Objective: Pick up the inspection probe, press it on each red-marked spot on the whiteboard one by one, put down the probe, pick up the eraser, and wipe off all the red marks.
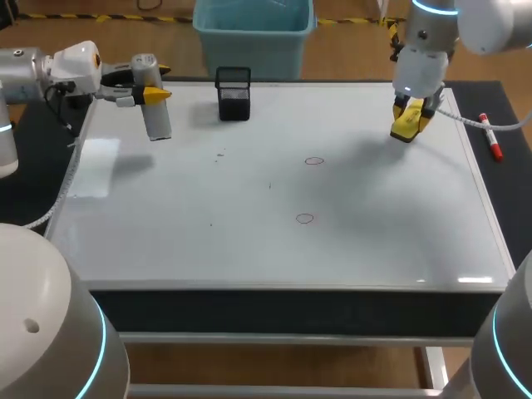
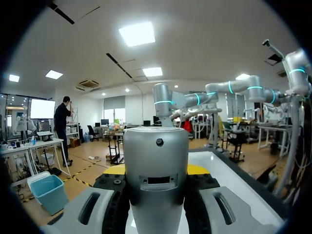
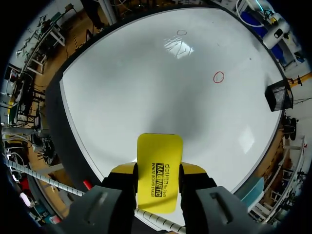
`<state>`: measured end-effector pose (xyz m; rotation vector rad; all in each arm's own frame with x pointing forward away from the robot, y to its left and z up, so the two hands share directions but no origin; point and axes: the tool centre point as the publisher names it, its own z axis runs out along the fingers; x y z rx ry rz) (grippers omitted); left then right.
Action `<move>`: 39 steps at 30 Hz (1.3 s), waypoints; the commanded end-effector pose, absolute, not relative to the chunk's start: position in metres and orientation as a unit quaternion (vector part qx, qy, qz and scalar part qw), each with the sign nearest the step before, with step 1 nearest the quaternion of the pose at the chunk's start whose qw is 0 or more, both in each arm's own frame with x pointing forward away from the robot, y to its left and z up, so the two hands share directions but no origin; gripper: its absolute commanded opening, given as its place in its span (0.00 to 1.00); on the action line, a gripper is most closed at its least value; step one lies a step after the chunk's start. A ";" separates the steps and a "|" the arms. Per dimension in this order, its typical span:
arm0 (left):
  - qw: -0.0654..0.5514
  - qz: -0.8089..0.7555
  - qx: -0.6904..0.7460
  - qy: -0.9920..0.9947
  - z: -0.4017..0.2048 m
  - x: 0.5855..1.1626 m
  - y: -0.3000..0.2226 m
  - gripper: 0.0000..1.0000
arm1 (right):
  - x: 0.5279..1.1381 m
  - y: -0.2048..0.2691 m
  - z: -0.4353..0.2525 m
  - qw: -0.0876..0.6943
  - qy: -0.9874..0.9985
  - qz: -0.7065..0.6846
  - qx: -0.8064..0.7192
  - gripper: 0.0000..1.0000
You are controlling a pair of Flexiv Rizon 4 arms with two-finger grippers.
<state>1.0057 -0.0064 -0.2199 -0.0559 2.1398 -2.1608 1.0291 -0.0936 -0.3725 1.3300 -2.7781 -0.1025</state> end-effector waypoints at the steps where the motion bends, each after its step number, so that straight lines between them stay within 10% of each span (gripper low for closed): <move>1: 0.047 -0.717 -0.007 0.695 -0.216 0.992 -0.022 0.00 | 1.029 -0.094 -0.372 0.030 -0.901 -0.032 0.432 0.00; 39: -0.065 -0.734 0.150 0.660 -0.237 0.971 -0.256 0.00 | 1.029 -0.094 -0.372 0.030 -0.901 -0.032 0.432 0.00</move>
